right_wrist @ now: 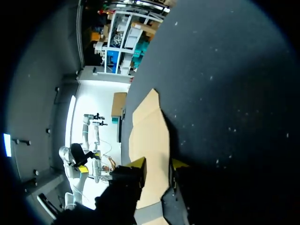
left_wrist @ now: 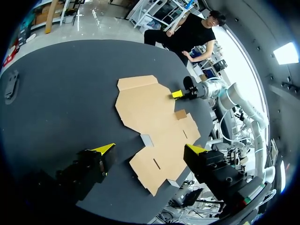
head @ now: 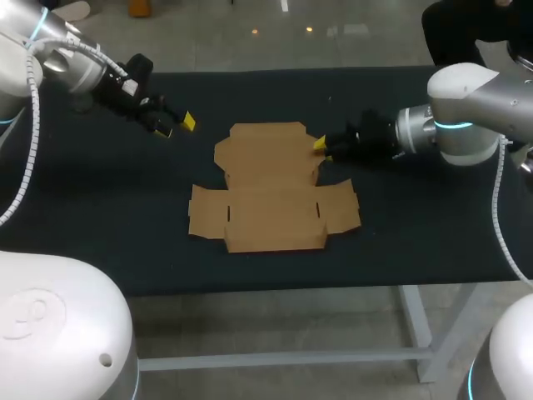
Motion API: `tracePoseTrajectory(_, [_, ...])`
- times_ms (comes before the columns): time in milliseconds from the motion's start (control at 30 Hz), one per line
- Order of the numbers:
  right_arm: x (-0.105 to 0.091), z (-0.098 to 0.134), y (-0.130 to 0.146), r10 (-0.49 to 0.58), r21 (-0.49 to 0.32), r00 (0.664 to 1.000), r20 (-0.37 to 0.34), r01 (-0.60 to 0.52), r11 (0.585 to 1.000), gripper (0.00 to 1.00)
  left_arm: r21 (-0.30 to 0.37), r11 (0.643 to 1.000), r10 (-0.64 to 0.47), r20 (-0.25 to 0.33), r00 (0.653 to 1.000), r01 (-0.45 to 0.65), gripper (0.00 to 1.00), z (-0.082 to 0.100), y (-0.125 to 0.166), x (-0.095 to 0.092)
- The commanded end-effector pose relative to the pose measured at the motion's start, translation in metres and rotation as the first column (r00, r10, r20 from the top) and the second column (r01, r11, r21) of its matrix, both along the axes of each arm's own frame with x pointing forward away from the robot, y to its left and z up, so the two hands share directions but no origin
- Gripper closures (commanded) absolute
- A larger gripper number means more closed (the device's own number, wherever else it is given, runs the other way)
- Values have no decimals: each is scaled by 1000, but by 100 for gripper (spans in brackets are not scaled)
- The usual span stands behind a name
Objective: Assemble the packaging by folding the flat box into shape, placing the metal phone stand inside, and closing the box properly
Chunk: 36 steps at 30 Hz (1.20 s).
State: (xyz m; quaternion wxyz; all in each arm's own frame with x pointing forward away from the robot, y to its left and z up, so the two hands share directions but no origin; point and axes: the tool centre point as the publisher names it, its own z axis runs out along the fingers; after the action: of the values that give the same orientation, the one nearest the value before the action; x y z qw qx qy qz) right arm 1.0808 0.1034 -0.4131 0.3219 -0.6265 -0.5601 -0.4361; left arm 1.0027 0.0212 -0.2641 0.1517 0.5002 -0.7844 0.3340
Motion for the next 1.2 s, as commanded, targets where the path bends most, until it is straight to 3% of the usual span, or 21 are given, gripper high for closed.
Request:
tracePoseTrajectory(33, [11,-13,9,41,129,999,24,-44,991,82,2,1000,-2,-4,1000,2,0,1,1,-1])
tracePoseTrajectory(67, [11,-12,10,45,129,998,35,-50,990,98,2,1000,-4,-5,1000,4,0,1,1,-2])
tracePoseTrajectory(100, [11,-10,11,50,136,998,47,-56,989,100,1,1000,-5,-7,1000,5,0,1,1,-2])
tracePoseTrajectory(500, [5,18,2,48,163,980,195,-80,983,100,-30,998,-60,-26,998,59,0,0,1,-2])
tracePoseTrajectory(900, [4,51,-1,66,127,967,246,-100,987,100,-44,995,-87,-29,996,85,0,1,-2,0])
tracePoseTrajectory(1200, [3,62,-6,90,156,950,298,-141,978,100,-93,991,-93,3,996,93,0,0,-1,5])
